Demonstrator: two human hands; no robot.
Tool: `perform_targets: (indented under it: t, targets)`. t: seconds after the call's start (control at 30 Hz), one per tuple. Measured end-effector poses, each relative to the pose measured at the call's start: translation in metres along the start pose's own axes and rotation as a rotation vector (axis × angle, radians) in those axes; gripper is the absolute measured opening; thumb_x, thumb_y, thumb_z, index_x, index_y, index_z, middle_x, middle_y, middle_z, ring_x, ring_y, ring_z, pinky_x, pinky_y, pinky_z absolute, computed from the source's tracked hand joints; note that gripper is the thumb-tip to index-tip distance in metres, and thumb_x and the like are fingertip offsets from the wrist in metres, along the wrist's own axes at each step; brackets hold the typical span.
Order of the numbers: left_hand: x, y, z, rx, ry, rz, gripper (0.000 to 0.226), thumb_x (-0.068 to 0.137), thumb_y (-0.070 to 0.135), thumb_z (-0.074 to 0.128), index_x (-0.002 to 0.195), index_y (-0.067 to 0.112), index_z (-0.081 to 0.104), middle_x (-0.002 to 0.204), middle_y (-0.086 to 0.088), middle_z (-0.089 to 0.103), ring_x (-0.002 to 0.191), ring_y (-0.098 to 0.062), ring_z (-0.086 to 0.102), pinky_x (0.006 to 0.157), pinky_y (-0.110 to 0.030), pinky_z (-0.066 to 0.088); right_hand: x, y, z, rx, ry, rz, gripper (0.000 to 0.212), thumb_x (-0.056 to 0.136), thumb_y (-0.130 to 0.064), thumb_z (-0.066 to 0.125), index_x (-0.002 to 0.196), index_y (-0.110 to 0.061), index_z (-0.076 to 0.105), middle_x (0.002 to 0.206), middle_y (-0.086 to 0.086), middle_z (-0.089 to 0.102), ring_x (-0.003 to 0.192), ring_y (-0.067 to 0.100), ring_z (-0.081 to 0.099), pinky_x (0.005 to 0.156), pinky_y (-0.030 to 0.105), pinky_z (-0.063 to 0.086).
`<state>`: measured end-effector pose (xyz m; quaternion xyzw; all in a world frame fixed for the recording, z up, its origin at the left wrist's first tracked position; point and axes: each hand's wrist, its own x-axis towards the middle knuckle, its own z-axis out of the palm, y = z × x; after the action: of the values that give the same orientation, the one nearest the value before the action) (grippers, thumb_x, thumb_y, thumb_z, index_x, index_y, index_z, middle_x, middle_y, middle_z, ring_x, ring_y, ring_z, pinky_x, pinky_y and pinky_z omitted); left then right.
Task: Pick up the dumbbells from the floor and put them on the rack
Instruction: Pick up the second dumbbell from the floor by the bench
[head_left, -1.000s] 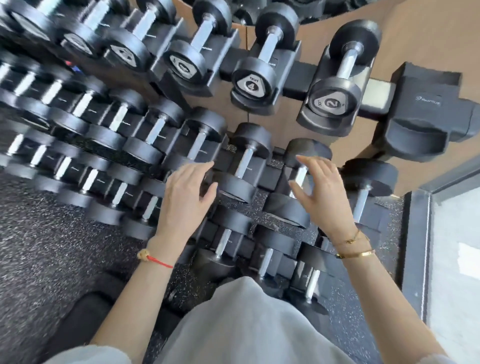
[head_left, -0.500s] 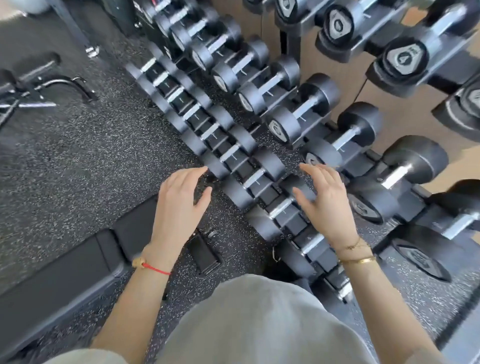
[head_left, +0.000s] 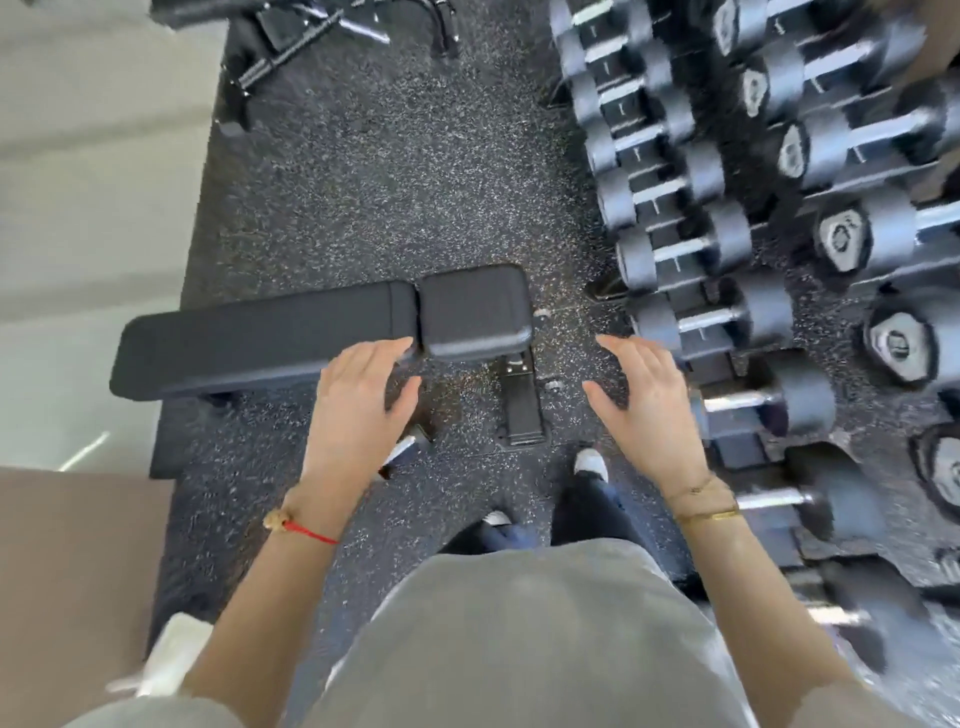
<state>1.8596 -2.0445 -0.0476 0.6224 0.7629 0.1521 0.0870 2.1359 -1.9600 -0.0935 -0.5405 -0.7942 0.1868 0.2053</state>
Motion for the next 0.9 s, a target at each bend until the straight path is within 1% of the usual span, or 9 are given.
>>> perform_targets:
  t: [0.23, 0.4, 0.57, 0.7, 0.9]
  targets:
    - [-0.045, -0.039, -0.01, -0.012, 0.108, -0.297, 0.041, 0.091, 0.022, 0.064, 0.13, 0.012, 0.059, 0.124, -0.007, 0.064, 0.119, -0.027, 0.057, 0.107, -0.045, 0.041, 0.035, -0.036, 0.032, 0.0, -0.155, -0.2, 0.047, 0.086, -0.025, 0.067, 0.129, -0.009, 0.055, 0.12, 0.012, 0.061, 0.119, 0.031, 0.05, 0.103, 0.044, 0.041]
    - [-0.061, -0.049, -0.008, -0.023, 0.179, -0.464, 0.041, 0.091, 0.021, 0.065, 0.13, 0.011, 0.059, 0.12, -0.008, 0.066, 0.114, -0.028, 0.059, 0.1, -0.046, 0.047, 0.071, -0.055, 0.047, 0.026, -0.258, -0.342, 0.045, 0.088, -0.027, 0.064, 0.13, -0.013, 0.054, 0.121, 0.008, 0.059, 0.121, 0.027, 0.049, 0.105, 0.043, 0.041]
    - [-0.064, -0.053, -0.006, -0.013, 0.242, -0.594, 0.042, 0.09, 0.024, 0.066, 0.13, 0.011, 0.059, 0.118, -0.009, 0.067, 0.112, -0.03, 0.06, 0.098, -0.046, 0.047, 0.104, -0.073, 0.062, 0.023, -0.35, -0.466, 0.045, 0.09, -0.032, 0.06, 0.131, -0.017, 0.052, 0.123, 0.003, 0.058, 0.125, 0.024, 0.047, 0.105, 0.044, 0.041]
    - [-0.068, -0.056, -0.007, -0.028, 0.27, -0.664, 0.042, 0.09, 0.023, 0.066, 0.13, 0.011, 0.059, 0.118, -0.009, 0.067, 0.111, -0.029, 0.06, 0.098, -0.046, 0.047, 0.118, -0.089, 0.074, 0.015, -0.407, -0.55, 0.045, 0.09, -0.033, 0.06, 0.132, -0.019, 0.051, 0.125, 0.001, 0.058, 0.128, 0.021, 0.044, 0.106, 0.043, 0.04]
    - [-0.078, -0.076, -0.01, -0.035, 0.283, -0.751, 0.042, 0.091, 0.023, 0.066, 0.13, 0.012, 0.059, 0.117, -0.008, 0.067, 0.11, -0.029, 0.059, 0.099, -0.047, 0.045, 0.127, -0.116, 0.103, -0.002, -0.483, -0.645, 0.045, 0.09, -0.034, 0.061, 0.132, -0.018, 0.052, 0.125, 0.0, 0.059, 0.128, 0.018, 0.043, 0.107, 0.038, 0.039]
